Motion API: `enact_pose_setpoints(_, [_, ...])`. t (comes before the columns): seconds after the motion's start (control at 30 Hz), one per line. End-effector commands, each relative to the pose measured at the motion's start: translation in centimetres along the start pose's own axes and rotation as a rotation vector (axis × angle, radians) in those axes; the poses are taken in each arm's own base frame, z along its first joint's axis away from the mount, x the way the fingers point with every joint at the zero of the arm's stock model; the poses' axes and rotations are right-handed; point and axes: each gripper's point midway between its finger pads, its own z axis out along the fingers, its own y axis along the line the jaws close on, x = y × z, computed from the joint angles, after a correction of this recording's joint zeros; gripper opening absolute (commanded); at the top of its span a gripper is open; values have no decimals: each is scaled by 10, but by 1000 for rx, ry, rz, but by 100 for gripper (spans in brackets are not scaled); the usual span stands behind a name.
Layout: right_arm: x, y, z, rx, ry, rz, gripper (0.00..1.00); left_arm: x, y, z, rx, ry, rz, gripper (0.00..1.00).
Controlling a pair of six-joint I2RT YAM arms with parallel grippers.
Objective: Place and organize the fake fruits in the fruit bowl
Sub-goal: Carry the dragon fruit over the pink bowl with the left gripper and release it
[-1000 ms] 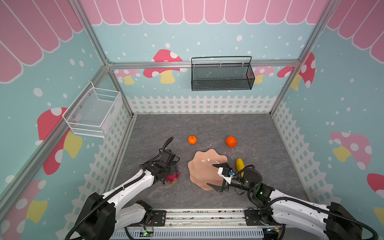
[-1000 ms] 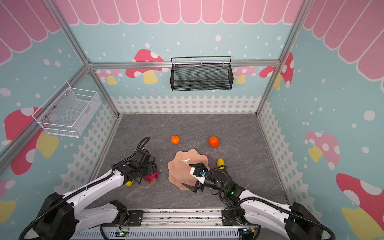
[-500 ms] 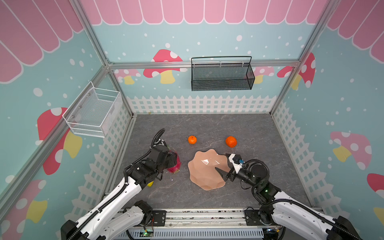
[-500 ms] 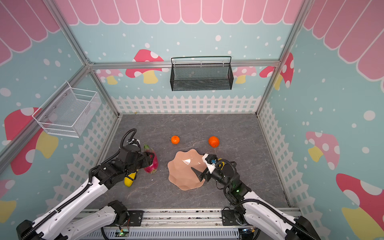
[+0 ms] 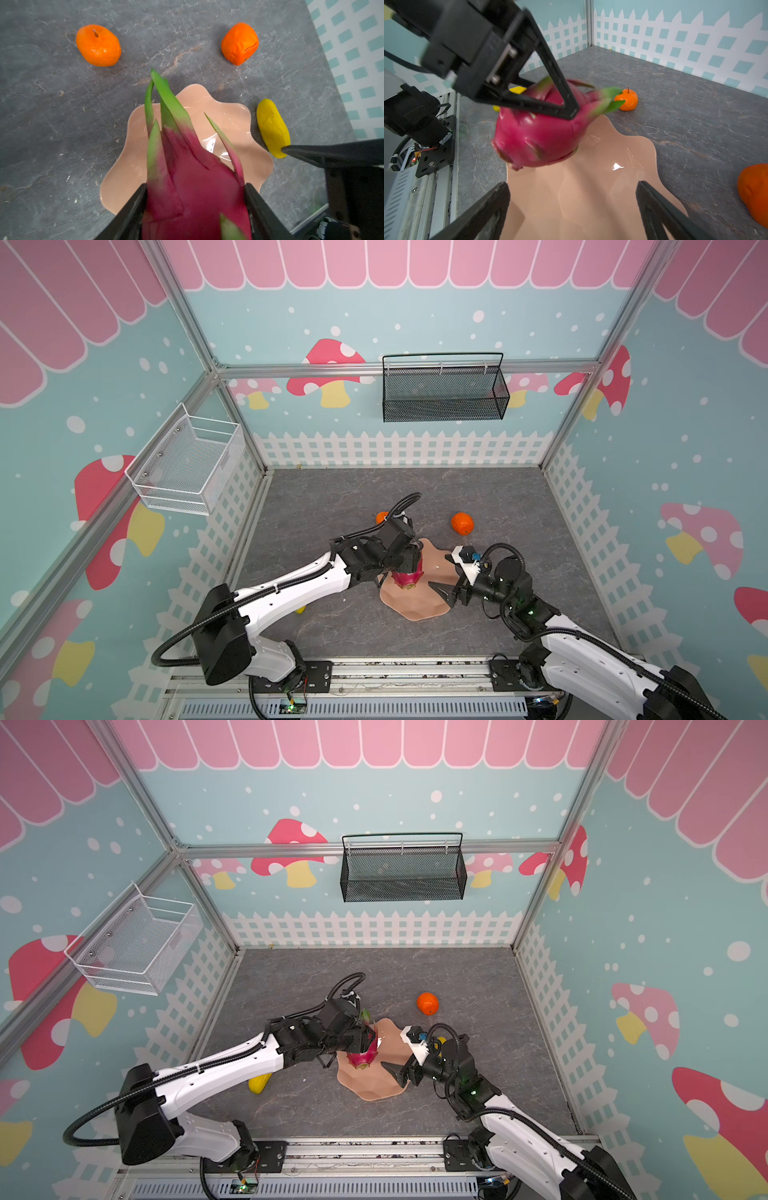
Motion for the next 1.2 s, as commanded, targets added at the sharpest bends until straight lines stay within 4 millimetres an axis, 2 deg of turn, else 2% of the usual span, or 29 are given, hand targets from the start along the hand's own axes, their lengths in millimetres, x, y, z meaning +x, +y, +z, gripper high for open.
enact_pose_setpoints(0.0, [-7,2,-5,2,-26,-25,98,-2,-19,10,51,-9,9,52])
enact_pose_setpoints(0.23, [-7,1,-6,10,-27,-32,98,14,-27,43,40,24,23,52])
enact_pose_setpoints(0.43, [-4,-3,-6,28,-18,-31,98,29,-29,60,32,64,36,53])
enact_pose_setpoints(0.97, [3,-7,-3,42,6,-30,98,57,-14,77,-3,125,51,60])
enact_pose_setpoints(1.17, [7,-12,-2,72,17,-23,98,66,-4,71,-13,130,67,70])
